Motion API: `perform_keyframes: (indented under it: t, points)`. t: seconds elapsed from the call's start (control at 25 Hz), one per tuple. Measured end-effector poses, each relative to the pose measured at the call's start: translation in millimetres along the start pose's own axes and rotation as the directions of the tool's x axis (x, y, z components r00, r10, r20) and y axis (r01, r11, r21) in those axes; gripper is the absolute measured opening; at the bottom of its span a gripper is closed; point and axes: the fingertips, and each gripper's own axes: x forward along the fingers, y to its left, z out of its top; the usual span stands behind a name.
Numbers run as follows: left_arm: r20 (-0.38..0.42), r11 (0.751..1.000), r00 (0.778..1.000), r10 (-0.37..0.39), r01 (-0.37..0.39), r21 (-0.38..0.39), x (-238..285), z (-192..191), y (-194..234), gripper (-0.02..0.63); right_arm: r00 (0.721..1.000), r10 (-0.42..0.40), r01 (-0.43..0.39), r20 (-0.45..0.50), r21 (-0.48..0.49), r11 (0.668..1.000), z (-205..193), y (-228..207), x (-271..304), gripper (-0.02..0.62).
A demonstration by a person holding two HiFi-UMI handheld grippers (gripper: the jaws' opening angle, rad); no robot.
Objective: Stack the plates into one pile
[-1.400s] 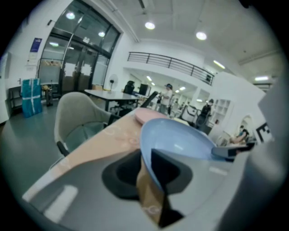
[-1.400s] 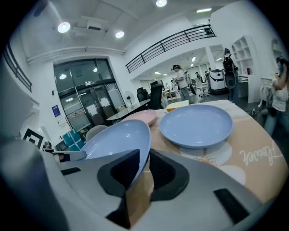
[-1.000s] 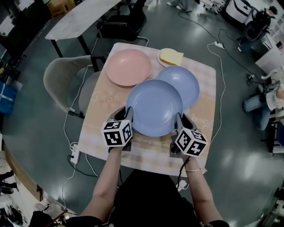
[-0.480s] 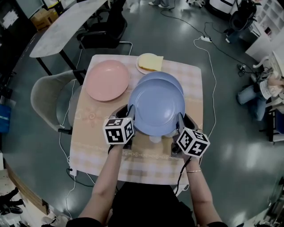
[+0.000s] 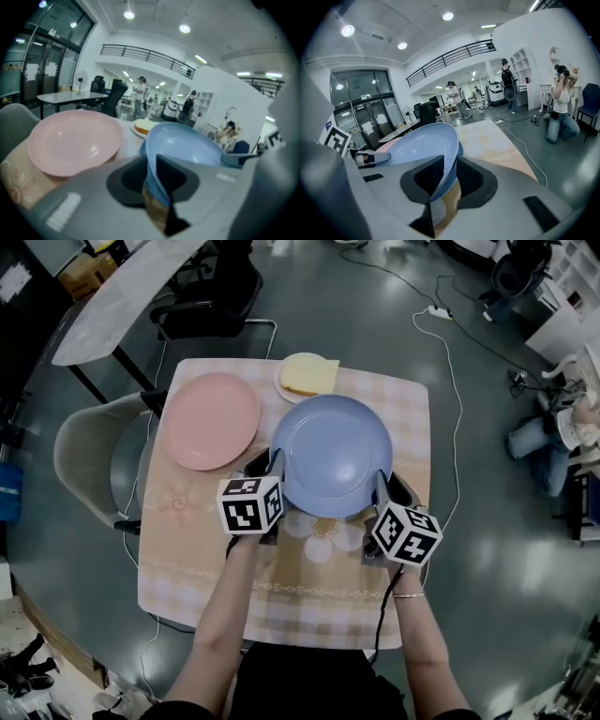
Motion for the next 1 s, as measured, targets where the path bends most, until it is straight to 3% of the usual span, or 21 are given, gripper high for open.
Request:
perform_keyframes:
  t: [0.24,0.76,1.0]
  points:
    - [-0.016,0.999,1.0,0.02,-0.019,0.028,15.0,0.3,1.8,0.067,1.0,-0.015,0.014,-0.026,-0.028,1.0,-0.9,-7.3,17.2,0.077]
    - [-0.053,0.985,0.997,0.057,-0.047,0.163,20.6,-4.9,-0.7,0.106,0.997,-0.039,0.036,-0.073,-0.05,0.998,-12.4,-13.0,29.1,0.086]
    - [-0.058,0.984,0.996,0.061,-0.051,0.17,19.5,-6.1,-1.1,0.127,0.996,-0.043,0.037,-0.081,-0.069,0.997,-13.5,-13.3,28.6,0.104]
